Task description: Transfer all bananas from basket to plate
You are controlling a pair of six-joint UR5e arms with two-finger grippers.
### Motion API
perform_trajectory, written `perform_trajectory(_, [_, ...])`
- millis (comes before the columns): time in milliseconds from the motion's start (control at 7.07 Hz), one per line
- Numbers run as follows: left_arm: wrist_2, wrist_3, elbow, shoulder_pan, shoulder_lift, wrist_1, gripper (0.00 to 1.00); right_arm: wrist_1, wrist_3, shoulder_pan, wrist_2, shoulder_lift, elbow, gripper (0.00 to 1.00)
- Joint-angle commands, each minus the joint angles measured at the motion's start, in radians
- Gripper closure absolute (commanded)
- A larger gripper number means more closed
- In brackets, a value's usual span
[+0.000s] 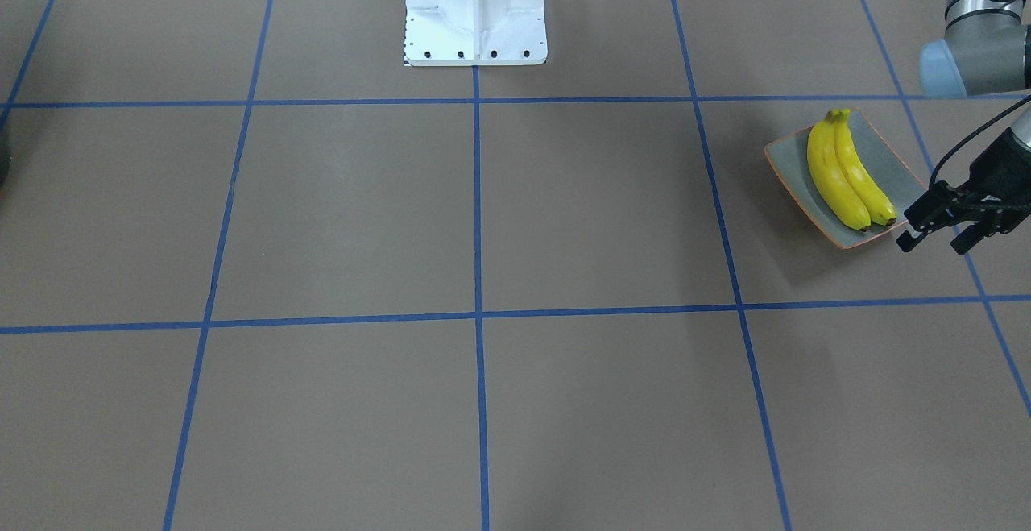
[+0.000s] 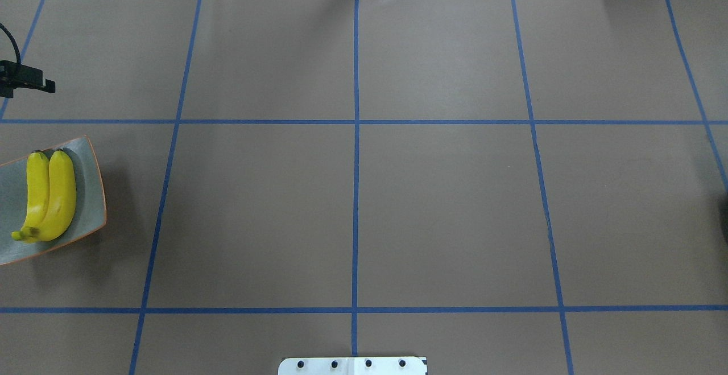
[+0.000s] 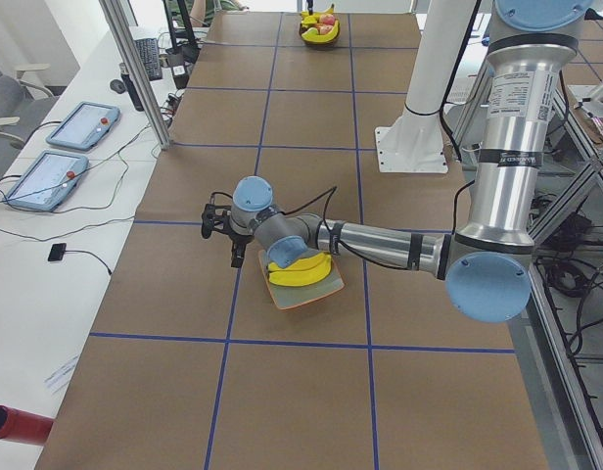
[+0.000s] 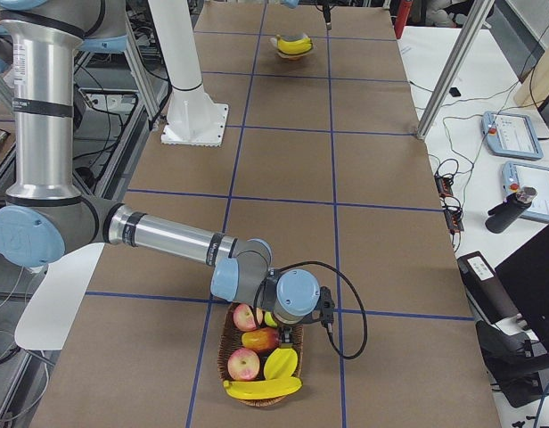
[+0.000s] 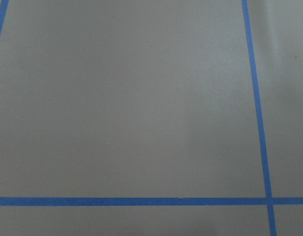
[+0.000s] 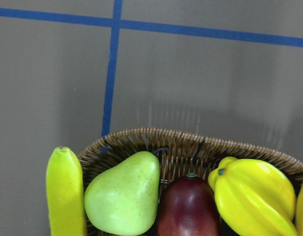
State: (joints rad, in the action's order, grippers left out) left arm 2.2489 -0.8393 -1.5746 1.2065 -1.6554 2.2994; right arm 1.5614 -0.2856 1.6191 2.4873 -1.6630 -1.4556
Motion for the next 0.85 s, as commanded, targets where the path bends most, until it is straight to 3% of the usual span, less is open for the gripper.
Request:
perform_trajectory(0, [0.001,0.0,0.007,-0.005,-0.001,0.002,0.0,0.0,-0.009,0.001,-0.016,-0.021,-0.003,0.0])
perform_trajectory(283, [0.0,-0.009,0.004,-0.019,-0.001,0.006,0.0,0.0,-0.094,0.001,-0.305,-0.009,-0.014,0.0])
perform_trajectory(425, [0.0,-0.007,0.005,-0.019,-0.001,0.006,0.0,0.003,-0.18,0.001,-0.361,-0.009,-0.009,0.0])
perform_trajectory(708, [0.0,-0.007,0.007,-0.022,-0.001,0.006,0.0,0.009,-0.24,-0.001,-0.37,-0.023,0.023,0.0])
